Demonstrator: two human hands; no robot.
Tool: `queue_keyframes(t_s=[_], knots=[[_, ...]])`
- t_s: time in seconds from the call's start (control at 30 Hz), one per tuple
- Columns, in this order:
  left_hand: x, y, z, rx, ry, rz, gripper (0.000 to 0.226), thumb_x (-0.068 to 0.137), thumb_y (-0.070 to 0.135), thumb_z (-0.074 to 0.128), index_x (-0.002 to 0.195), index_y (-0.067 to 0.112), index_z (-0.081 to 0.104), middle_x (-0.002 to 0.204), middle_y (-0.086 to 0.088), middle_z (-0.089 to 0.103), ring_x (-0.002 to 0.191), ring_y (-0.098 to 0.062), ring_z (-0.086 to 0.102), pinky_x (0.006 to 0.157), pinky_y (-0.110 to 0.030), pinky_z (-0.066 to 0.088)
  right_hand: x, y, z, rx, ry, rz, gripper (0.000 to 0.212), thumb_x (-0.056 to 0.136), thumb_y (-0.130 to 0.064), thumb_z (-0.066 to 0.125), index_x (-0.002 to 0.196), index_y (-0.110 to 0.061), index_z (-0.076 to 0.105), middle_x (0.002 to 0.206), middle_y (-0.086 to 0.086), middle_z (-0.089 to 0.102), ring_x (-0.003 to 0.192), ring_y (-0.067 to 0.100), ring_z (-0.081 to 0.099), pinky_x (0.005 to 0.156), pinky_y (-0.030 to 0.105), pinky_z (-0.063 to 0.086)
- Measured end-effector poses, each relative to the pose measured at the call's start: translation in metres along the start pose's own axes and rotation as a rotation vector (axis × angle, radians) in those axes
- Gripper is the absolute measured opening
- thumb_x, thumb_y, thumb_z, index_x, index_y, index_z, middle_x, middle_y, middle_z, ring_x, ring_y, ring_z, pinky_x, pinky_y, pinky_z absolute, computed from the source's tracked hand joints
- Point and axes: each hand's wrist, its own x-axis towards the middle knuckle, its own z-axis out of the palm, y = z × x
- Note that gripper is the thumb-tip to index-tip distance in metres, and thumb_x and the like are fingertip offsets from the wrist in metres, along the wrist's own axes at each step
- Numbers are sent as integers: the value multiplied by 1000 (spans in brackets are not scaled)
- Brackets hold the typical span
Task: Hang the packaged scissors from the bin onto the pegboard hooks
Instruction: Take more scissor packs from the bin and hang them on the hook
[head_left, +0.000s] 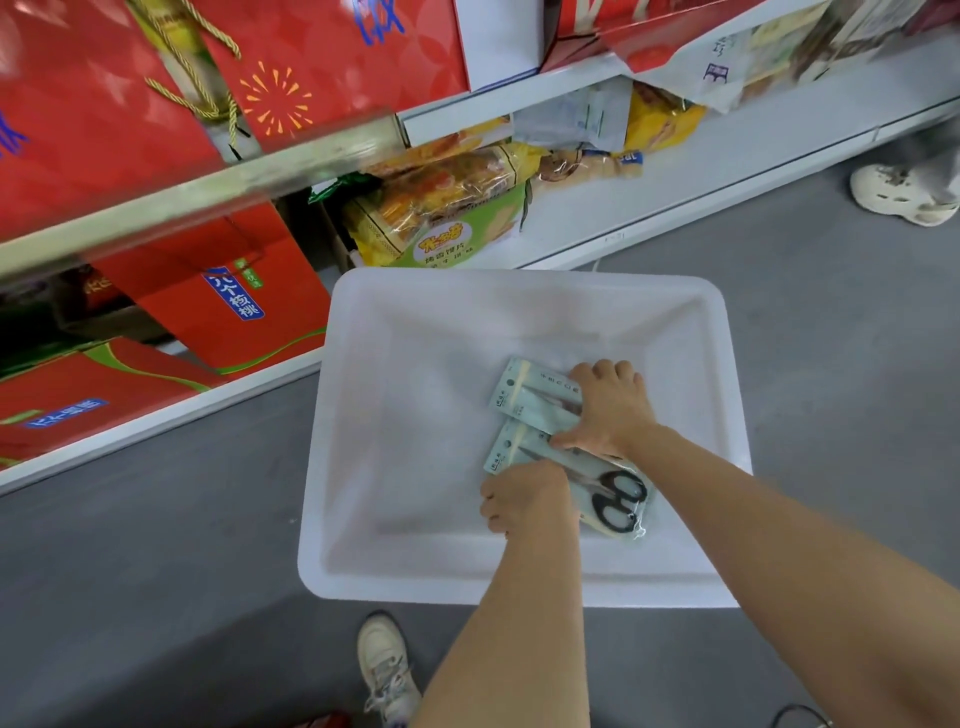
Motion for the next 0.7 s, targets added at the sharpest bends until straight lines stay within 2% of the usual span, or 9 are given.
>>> queue_keyframes(t_s=[0.07,0.13,0.23,0.3,0.37,0.43,0.53,0.63,0.7], knots=[[1,5,-6,-62,-27,32,57,74,21,71,125,6,47,124,-16,58,112,-35,58,95,-44,51,1,-2,1,41,8,10,96,55,-67,74,131,-20,40,124,7,42,113,29,38,99,40,34],[3,8,-10,-165,-18,99,45,74,16,72,112,6,52,105,-12,65,94,-36,66,82,-46,58,0,-5,-1,179,6,29,94,55,-62,78,129,-18,39,123,6,39,109,28,44,95,39,40],[4,11,-23,-170,38,209,26,79,17,72,103,11,63,97,-10,71,82,-31,70,75,-43,61,-4,-11,-9,323,-12,51,91,56,-56,82,126,-20,38,121,0,41,99,22,55,84,41,51],[6,14,-39,-152,94,285,10,84,19,69,93,18,65,93,-6,72,80,-28,70,74,-40,60,-8,-15,-14,382,-30,77,90,53,-56,84,123,-23,38,115,-4,51,95,19,57,83,41,52],[2,22,-62,-160,152,351,3,87,22,67,89,21,65,89,-4,71,80,-28,68,74,-36,58,-12,-18,-19,559,-36,112,91,53,-51,87,125,-23,39,111,-3,58,95,20,59,85,40,52],[-9,36,-88,-236,182,418,3,89,22,67,88,22,64,84,-2,69,80,-27,67,76,-35,56,-19,-25,-29,784,-18,125,88,59,-46,88,129,-20,41,114,-1,59,98,21,61,85,39,52],[-29,56,-123,-331,153,585,8,91,25,65,85,27,61,84,4,68,85,-25,67,83,-39,55,-32,-47,-54,1040,17,104,67,76,-39,80,131,-22,45,114,-2,61,99,18,62,81,29,48],[-59,80,-158,-402,137,804,6,95,32,55,98,29,60,93,5,68,93,-23,66,88,-47,54,-44,-79,-92,1208,79,61,56,80,-26,78,129,-25,51,104,0,63,91,17,64,74,26,49],[-89,97,-184,-438,148,967,9,97,26,51,105,28,55,97,7,65,95,-21,63,89,-43,52,-54,-103,-125,1286,129,-14,59,79,-16,78,130,-28,52,98,1,66,87,19,66,68,22,50]])
